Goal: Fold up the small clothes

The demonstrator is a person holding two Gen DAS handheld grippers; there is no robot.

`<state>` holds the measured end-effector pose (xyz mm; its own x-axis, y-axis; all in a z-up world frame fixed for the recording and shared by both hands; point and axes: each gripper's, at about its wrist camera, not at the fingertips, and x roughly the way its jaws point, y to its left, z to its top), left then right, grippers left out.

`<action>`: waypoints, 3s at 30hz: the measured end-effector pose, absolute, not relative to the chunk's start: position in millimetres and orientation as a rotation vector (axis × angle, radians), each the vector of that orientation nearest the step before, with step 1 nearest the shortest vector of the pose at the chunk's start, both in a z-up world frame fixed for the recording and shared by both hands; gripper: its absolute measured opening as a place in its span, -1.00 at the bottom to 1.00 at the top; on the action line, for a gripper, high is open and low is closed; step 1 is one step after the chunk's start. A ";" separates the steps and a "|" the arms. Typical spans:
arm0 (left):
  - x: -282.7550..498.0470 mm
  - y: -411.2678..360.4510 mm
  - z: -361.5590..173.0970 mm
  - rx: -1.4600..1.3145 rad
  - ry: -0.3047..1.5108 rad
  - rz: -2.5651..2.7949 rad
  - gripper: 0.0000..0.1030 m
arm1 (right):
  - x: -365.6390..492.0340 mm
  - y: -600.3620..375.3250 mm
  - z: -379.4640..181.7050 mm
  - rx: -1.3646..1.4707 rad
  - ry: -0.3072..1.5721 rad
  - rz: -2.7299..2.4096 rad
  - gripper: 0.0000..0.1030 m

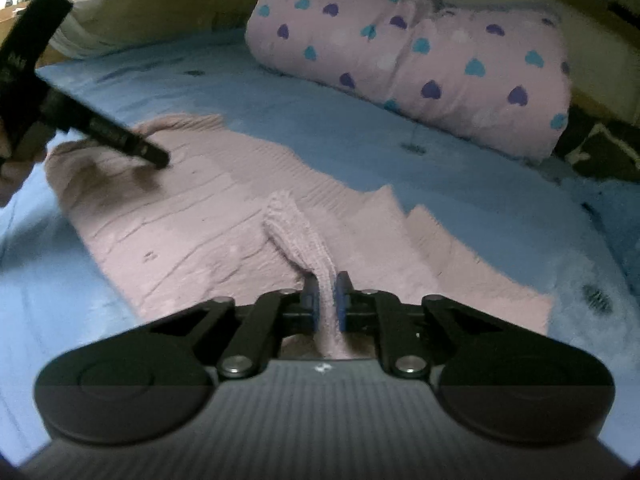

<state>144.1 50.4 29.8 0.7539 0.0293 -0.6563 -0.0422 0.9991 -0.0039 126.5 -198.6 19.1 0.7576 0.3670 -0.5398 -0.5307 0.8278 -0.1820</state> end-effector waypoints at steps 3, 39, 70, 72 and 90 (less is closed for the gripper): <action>146.9 51.4 30.5 -0.006 0.712 0.039 -0.14 | 136.4 -208.7 28.0 -0.352 0.470 0.440 -0.81; 229.3 101.2 17.2 -0.029 0.683 0.280 -0.06 | 185.2 -291.6 13.4 -0.135 0.622 0.055 -0.33; 31.2 82.4 86.4 0.002 0.751 0.052 0.57 | 74.2 -305.3 63.3 0.185 0.589 0.018 0.22; 33.3 80.8 78.9 0.025 0.757 0.048 0.57 | 73.3 -308.4 54.4 0.190 0.608 -0.012 0.22; 91.1 96.8 58.2 -0.055 0.909 -0.004 0.66 | 91.2 -329.0 6.8 0.399 0.675 -0.010 0.26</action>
